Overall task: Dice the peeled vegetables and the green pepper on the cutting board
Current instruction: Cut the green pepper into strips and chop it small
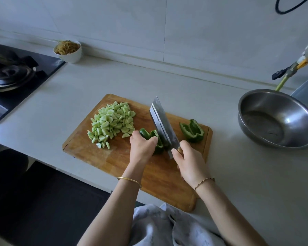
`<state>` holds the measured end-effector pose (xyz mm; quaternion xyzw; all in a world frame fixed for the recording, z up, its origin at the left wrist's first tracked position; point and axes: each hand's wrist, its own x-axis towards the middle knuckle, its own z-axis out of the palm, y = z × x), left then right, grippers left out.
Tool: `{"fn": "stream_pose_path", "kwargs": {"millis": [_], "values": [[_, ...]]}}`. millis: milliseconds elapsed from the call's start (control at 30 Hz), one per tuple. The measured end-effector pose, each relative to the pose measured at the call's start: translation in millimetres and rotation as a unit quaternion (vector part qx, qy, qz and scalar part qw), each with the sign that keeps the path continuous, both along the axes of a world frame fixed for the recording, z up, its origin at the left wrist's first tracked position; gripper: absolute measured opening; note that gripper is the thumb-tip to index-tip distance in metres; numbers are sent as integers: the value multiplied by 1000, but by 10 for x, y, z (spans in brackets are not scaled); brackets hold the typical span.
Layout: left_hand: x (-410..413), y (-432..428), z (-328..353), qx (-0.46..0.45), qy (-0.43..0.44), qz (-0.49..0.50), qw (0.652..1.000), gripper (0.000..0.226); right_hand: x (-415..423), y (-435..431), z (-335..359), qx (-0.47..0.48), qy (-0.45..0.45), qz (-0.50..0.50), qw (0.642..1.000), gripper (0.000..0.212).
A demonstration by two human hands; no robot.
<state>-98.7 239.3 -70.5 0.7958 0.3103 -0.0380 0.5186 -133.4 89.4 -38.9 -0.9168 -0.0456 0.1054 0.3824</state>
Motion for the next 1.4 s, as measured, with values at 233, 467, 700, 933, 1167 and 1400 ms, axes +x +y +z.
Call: {"fn": "stream_pose_path", "kwargs": {"millis": [233,467,700,933,1167,1400], "values": [[54,-52,62,29,23,10,999,55,44,-6,120,13,23,-5,1000,31],[42,-81,74,34,14,2,999,54,81,18,167,-18,45,8,999,31],[31,-120,92,58,21,-10,998,54,120,43,288,-68,76,30,994,20],[20,-160,93,71,12,-11,997,49,177,190,380,-123,71,47,989,17],[28,-176,84,76,8,-15,997,46,245,242,364,-139,90,54,985,14],[35,-151,80,56,8,-1,998,46,159,203,184,-160,73,51,983,17]]}}
